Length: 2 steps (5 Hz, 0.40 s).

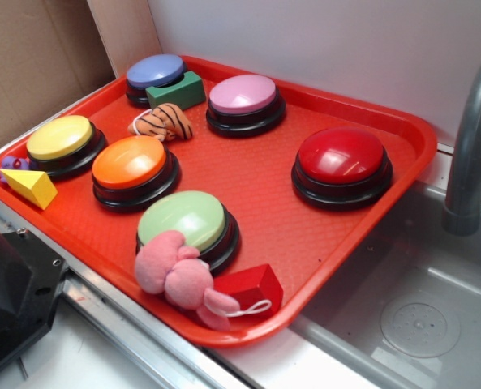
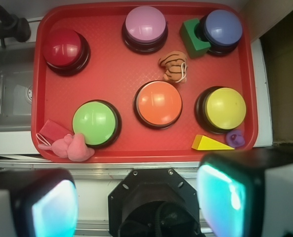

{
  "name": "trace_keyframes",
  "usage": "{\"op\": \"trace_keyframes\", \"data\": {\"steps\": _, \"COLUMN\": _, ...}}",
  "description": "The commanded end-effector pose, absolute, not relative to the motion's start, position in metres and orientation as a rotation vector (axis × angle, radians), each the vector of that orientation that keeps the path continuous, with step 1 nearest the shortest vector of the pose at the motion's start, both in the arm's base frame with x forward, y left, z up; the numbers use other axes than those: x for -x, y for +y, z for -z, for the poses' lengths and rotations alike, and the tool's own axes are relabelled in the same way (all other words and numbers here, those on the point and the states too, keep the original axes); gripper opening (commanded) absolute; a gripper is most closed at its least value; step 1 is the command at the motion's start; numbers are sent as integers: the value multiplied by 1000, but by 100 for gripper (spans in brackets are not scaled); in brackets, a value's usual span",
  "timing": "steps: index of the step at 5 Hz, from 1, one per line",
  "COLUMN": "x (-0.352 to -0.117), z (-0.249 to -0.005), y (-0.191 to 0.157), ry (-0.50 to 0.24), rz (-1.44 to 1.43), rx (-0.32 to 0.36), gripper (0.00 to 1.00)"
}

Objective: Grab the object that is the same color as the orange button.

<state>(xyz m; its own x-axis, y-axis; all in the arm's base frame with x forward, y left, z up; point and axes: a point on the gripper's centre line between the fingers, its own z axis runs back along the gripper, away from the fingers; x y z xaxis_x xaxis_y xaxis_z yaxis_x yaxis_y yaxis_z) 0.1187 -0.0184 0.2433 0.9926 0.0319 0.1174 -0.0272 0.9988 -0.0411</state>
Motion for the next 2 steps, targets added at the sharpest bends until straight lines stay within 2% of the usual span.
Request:
{"op": "trace_keyframes", "data": {"steps": 1, "x": -119, "z": -243, "y": -18, "ry": -118, "rz": -30, "rx": 39, "gripper": 100}}
{"op": "trace_keyframes", "data": {"steps": 2, "x": -132, "z": -231, "y": -7, "ry": -139, "rz": -54, "rx": 38, "gripper": 100}}
